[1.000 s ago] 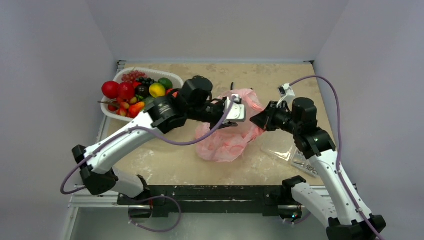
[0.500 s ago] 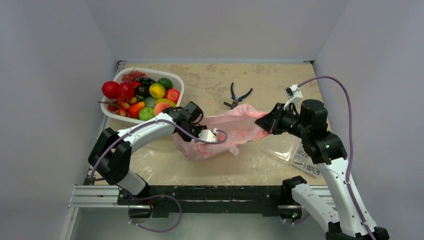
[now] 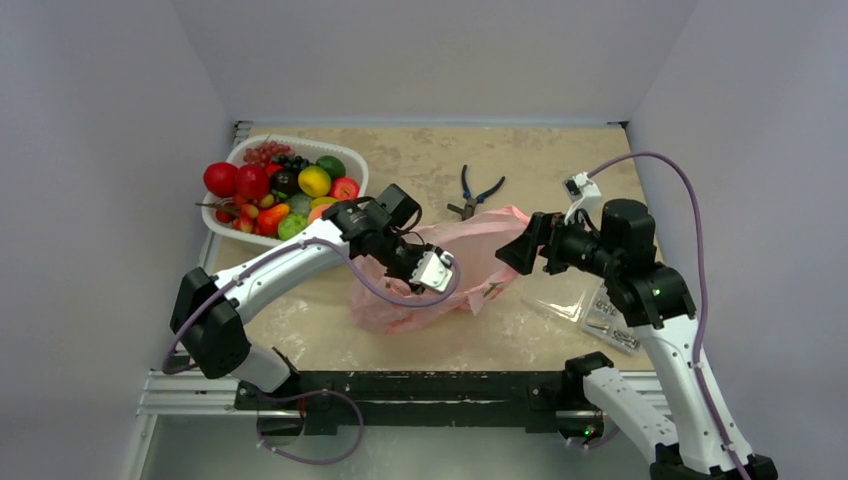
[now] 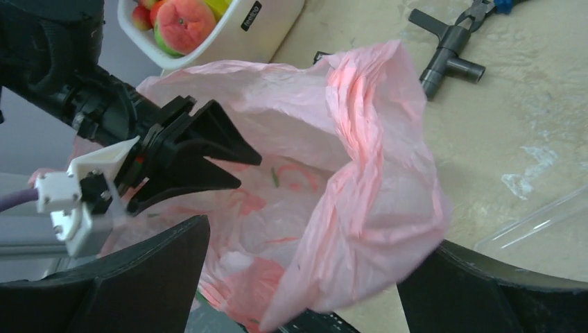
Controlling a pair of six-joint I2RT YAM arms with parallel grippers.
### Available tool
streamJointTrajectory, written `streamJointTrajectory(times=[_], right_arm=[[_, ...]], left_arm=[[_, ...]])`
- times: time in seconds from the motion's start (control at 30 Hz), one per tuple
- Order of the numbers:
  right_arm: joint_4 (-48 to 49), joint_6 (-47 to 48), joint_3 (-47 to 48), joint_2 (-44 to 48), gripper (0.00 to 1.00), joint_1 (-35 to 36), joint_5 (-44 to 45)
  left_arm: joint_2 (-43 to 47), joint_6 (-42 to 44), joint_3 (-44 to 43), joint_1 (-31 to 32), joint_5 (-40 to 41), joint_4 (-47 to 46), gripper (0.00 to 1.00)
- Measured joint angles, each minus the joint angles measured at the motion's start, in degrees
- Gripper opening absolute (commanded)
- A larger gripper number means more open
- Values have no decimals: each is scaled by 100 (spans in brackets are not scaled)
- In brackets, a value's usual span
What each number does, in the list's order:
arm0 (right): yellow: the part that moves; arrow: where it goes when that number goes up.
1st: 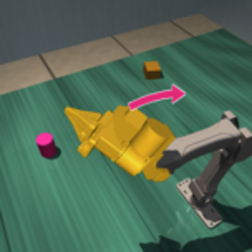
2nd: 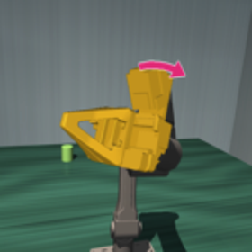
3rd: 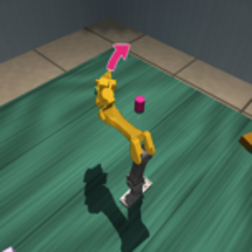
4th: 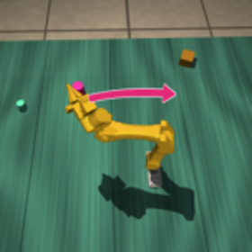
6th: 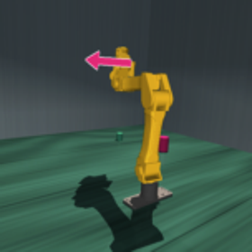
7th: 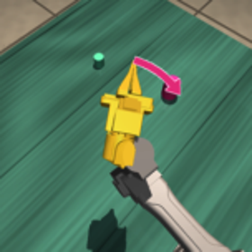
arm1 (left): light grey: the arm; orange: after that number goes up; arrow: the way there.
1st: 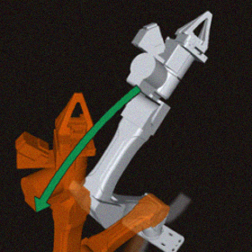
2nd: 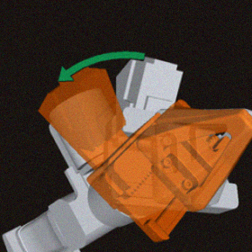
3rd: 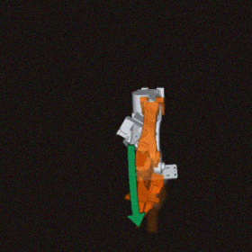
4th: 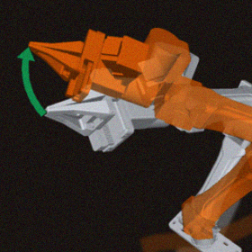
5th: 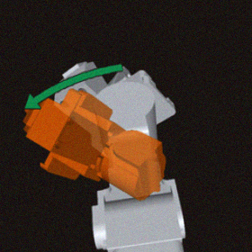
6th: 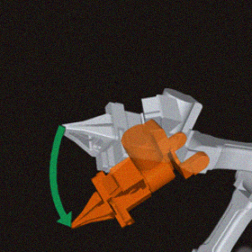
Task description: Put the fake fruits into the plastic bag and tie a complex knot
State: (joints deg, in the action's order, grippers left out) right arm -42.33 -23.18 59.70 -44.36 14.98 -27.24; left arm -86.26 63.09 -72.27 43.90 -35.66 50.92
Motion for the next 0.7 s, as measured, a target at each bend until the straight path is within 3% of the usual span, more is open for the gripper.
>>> streamJointTrajectory(times=[0.23, 0.43, 0.67, 0.7], right_arm=[[168, 643, 66, -212, 99, 20, 140], [466, 1045, 61, -717, 99, 247, 260], [1488, 1102, -313, -839, 99, 1130, -2], [1639, 1113, -374, -859, 94, 1213, -44]], left_arm=[[-184, 542, -44, 188, -367, 400, 41], [-184, 553, 114, 188, -417, 208, 42], [-9, 492, 190, 199, -433, -125, 44], [44, 490, 221, 201, -437, -157, 45]])
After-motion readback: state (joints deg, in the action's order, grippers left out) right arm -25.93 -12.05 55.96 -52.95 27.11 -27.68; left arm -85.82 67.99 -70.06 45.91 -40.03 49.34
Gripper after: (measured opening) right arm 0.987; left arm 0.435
